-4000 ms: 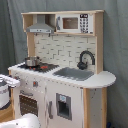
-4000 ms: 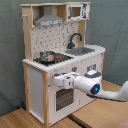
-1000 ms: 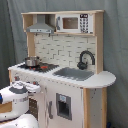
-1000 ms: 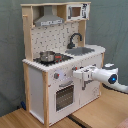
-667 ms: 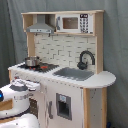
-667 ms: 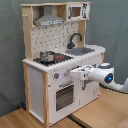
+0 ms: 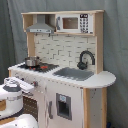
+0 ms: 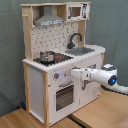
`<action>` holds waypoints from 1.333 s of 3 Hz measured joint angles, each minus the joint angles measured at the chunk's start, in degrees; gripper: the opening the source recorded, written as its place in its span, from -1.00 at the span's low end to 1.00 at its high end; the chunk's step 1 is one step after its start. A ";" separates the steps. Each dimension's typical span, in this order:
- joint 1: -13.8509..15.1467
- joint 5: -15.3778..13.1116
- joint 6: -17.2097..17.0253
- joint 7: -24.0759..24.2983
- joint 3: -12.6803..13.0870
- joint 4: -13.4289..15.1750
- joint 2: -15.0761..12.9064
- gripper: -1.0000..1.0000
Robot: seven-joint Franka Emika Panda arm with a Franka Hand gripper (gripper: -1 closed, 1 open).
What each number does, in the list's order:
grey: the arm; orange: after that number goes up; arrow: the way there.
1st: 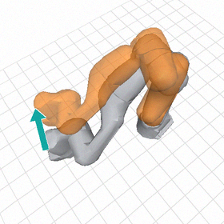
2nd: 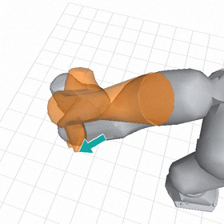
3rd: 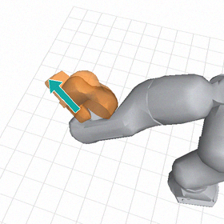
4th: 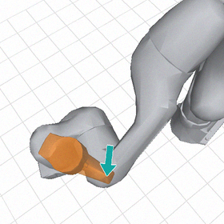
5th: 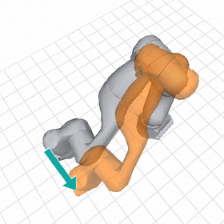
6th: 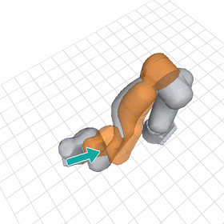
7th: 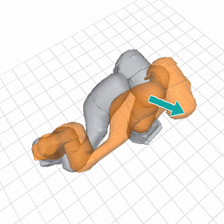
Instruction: Play with the kitchen
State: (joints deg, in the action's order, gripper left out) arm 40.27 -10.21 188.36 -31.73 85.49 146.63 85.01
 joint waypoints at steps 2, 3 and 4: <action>-8.03 0.28 -7.21 3.38 -5.05 -1.93 -0.31 1.00; -8.08 0.61 -10.90 3.63 -8.04 -5.38 -0.86 1.00; -8.08 1.58 -16.01 4.46 -10.01 -9.70 -1.61 1.00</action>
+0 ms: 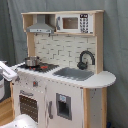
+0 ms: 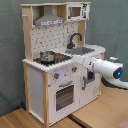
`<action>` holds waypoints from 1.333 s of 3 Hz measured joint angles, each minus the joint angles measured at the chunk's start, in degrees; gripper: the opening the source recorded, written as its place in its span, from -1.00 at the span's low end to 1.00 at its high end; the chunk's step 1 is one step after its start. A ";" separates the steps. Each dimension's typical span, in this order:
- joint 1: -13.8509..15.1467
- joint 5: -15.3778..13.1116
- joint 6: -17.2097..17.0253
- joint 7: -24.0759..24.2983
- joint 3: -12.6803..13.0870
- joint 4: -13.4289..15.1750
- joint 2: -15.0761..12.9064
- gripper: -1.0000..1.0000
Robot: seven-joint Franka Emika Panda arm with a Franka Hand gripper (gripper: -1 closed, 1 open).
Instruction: Play with the kitchen
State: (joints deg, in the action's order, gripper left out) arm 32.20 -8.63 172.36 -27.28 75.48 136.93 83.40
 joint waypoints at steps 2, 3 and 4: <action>0.01 3.79 -8.89 0.60 -1.58 -5.86 -0.64 1.00; 0.00 7.40 -14.03 0.60 -3.05 -8.59 -0.82 1.00; 0.05 10.96 -19.24 0.57 -4.93 -11.24 -1.57 1.00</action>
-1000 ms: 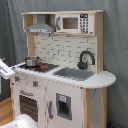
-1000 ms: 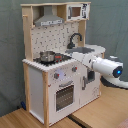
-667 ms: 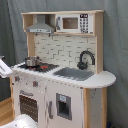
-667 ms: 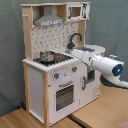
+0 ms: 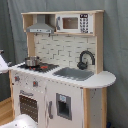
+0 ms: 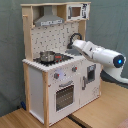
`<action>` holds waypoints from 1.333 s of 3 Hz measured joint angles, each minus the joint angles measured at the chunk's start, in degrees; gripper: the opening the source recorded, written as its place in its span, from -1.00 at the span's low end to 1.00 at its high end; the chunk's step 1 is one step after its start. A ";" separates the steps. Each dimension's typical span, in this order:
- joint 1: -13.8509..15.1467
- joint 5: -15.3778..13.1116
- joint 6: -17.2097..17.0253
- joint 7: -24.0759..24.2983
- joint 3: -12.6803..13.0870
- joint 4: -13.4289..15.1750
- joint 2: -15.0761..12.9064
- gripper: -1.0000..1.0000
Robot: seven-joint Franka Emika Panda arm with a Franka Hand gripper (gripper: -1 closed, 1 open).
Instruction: Play with the kitchen
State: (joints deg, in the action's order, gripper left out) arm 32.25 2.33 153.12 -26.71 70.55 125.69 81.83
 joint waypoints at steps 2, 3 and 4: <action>1.58 4.54 -8.89 0.06 -4.17 -6.34 -4.45 1.00; 3.96 6.04 -11.15 0.43 -4.53 -9.76 -7.64 1.00; 7.19 7.30 -13.31 1.12 -4.05 -13.93 -11.23 1.00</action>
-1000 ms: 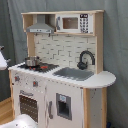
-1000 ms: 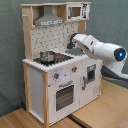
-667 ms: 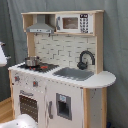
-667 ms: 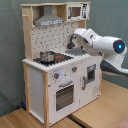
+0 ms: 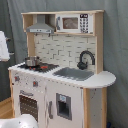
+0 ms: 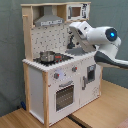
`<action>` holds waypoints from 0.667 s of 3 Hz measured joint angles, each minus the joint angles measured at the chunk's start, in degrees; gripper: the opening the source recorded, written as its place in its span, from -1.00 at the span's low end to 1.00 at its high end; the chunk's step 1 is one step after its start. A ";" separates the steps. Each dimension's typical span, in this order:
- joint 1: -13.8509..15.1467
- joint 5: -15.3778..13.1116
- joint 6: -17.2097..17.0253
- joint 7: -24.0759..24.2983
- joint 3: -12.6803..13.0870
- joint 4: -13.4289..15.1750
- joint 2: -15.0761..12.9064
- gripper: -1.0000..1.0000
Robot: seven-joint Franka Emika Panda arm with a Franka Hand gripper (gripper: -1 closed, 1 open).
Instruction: Play with the kitchen
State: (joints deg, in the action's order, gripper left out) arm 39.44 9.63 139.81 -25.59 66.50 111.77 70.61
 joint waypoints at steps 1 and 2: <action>3.56 0.82 -2.49 0.96 1.30 -4.39 -3.70 1.00; 6.86 0.94 -5.00 2.31 3.48 -8.28 -7.28 1.00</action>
State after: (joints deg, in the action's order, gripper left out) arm 46.30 10.57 134.81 -23.28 69.98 103.48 63.32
